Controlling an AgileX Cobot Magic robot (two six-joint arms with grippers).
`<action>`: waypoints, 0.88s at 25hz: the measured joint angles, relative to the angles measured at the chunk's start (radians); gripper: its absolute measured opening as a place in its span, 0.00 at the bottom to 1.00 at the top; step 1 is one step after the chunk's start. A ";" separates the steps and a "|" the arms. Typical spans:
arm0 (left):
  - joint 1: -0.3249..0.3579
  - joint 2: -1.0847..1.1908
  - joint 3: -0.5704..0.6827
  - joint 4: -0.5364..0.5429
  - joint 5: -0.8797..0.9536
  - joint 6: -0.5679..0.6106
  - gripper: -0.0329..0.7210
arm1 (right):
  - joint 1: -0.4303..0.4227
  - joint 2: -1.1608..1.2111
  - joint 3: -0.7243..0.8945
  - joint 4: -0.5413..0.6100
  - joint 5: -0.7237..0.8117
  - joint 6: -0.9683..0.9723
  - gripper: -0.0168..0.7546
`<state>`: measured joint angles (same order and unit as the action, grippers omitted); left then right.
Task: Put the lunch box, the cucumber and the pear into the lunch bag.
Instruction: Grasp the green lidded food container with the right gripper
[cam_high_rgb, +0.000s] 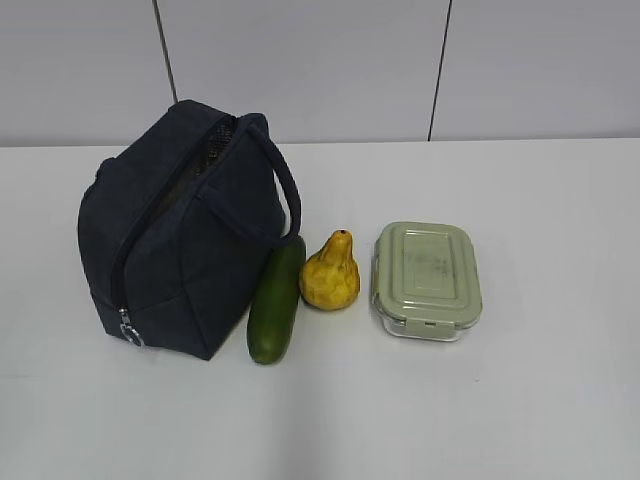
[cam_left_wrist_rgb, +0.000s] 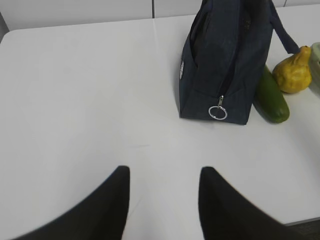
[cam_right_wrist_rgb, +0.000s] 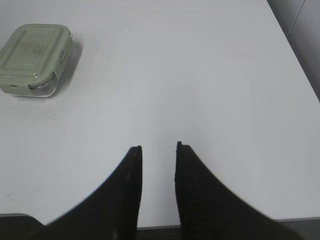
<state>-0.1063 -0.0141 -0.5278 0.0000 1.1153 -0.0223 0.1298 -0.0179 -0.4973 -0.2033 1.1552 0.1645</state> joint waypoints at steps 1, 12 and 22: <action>0.000 0.000 0.000 0.000 0.000 0.000 0.41 | 0.000 0.000 0.000 0.000 0.000 0.000 0.27; 0.000 0.000 0.000 0.000 0.000 0.000 0.41 | 0.000 0.000 0.000 0.000 0.000 0.000 0.27; 0.000 0.000 0.000 0.000 0.000 0.000 0.41 | 0.000 0.000 0.000 0.000 0.000 0.000 0.27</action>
<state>-0.1063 -0.0141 -0.5278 0.0000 1.1153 -0.0223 0.1298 -0.0179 -0.4973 -0.2033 1.1552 0.1645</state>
